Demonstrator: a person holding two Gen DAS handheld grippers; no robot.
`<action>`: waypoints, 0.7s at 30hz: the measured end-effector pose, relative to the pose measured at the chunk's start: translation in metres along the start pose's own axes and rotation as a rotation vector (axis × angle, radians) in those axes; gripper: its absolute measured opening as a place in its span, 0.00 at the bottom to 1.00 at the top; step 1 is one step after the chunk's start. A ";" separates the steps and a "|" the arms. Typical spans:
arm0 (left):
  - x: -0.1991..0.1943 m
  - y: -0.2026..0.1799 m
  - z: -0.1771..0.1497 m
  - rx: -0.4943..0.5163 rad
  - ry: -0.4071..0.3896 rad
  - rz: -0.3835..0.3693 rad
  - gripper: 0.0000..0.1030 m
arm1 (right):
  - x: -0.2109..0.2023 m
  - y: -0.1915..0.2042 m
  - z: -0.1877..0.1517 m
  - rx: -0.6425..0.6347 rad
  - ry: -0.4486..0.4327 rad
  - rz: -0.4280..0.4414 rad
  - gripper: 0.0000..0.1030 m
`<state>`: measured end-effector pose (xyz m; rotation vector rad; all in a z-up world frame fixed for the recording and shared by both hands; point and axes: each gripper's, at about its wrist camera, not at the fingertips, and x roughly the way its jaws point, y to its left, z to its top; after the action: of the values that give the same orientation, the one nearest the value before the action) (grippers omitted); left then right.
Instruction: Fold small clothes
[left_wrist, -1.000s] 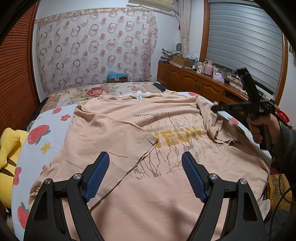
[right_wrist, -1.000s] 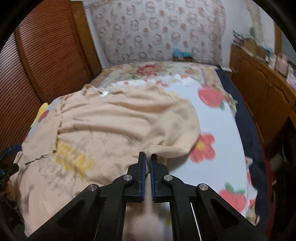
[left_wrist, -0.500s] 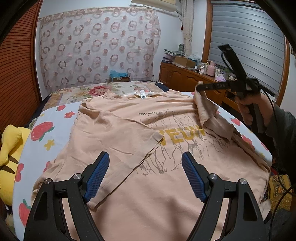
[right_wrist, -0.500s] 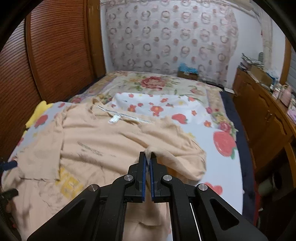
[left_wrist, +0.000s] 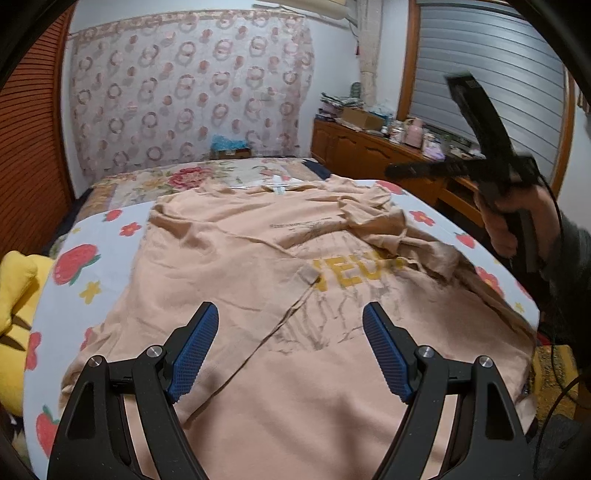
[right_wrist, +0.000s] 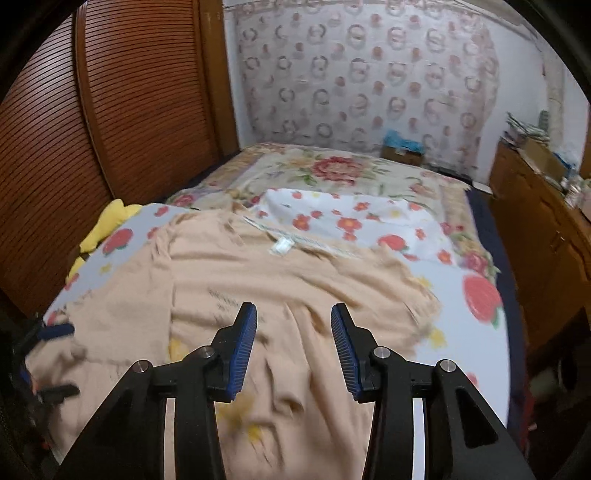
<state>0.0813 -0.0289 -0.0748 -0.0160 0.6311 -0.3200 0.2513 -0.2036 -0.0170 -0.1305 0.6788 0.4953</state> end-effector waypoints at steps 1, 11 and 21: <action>0.002 -0.002 0.003 0.004 0.005 -0.015 0.79 | -0.006 -0.002 -0.011 0.001 0.003 -0.017 0.42; 0.035 -0.032 0.037 0.071 0.053 -0.104 0.61 | -0.044 -0.024 -0.113 0.071 0.056 -0.103 0.42; 0.079 -0.072 0.065 0.176 0.116 -0.152 0.49 | -0.046 -0.018 -0.139 0.064 0.088 -0.070 0.42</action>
<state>0.1582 -0.1262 -0.0602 0.1243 0.7164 -0.5258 0.1504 -0.2754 -0.0964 -0.1159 0.7727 0.4015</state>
